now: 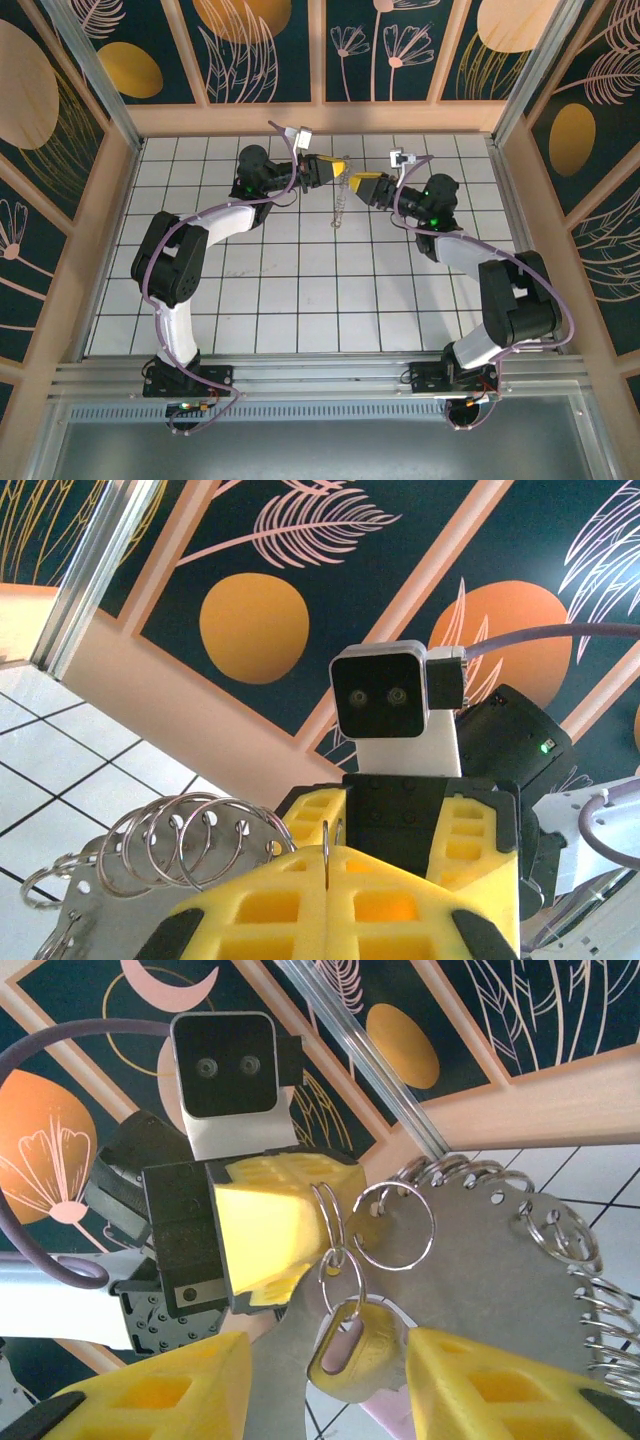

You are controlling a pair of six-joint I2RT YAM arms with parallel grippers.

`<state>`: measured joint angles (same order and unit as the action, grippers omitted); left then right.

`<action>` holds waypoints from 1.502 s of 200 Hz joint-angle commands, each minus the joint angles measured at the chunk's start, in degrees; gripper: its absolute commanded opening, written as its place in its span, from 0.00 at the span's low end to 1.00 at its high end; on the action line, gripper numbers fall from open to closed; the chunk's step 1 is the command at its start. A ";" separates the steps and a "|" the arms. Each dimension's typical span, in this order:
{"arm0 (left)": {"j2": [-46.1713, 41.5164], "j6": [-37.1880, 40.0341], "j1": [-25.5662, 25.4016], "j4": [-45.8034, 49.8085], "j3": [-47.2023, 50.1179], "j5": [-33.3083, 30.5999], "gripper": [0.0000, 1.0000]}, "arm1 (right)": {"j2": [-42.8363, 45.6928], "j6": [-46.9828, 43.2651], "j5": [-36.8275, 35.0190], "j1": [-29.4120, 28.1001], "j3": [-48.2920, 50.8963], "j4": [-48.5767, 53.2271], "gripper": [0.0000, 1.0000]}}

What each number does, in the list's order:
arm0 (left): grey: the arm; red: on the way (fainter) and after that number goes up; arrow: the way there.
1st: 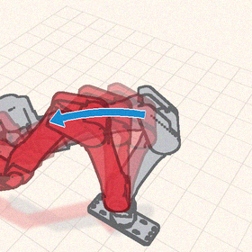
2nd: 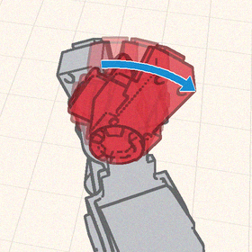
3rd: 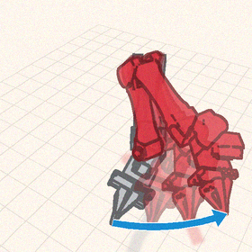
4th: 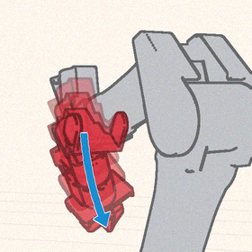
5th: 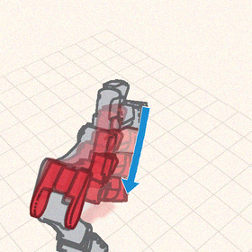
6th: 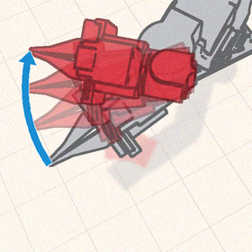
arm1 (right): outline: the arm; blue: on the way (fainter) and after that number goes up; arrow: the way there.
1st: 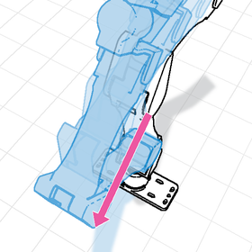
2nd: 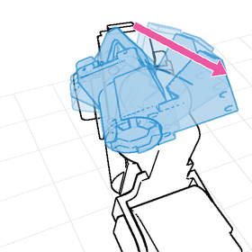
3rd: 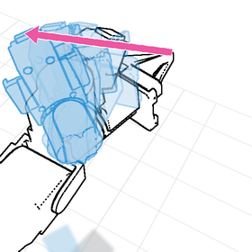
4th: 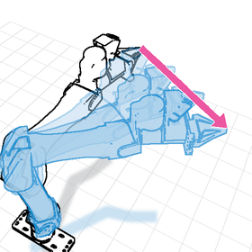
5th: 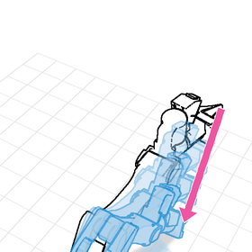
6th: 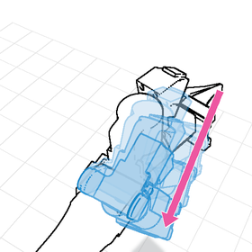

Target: Put the keys on the keyring

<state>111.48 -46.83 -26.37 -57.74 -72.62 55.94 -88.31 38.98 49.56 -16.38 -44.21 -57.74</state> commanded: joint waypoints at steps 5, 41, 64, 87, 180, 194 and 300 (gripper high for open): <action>-2.86 -0.50 0.09 -3.87 0.11 0.13 0.00 | -0.96 -0.71 -0.27 -0.96 -1.41 -2.29 0.45; -3.22 -0.32 -0.04 -3.88 0.28 0.13 0.00 | -0.29 -3.33 -3.31 -1.65 -1.94 1.60 0.45; -3.23 -0.32 0.00 -3.74 0.28 -0.09 0.00 | 0.48 -4.99 -4.86 -2.08 -2.29 4.45 0.44; -3.44 -0.23 0.00 -3.66 0.29 -0.72 0.00 | 1.64 -6.98 -5.99 -2.64 -2.44 7.46 0.39; -4.02 0.18 0.00 -3.35 0.46 -1.79 0.00 | 4.46 -10.96 -6.22 -4.75 -3.69 13.81 0.00; -4.08 0.16 0.00 -3.49 0.55 -2.02 0.00 | 4.35 -11.59 -6.16 -5.47 -4.00 14.57 0.00; -4.35 -0.35 -0.17 -4.80 1.08 -2.57 0.00 | 0.12 -12.99 -6.38 -7.13 -5.14 16.22 0.00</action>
<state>109.75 -46.83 -26.15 -58.11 -71.31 53.69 -87.09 27.03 42.81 -23.24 -47.81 -41.71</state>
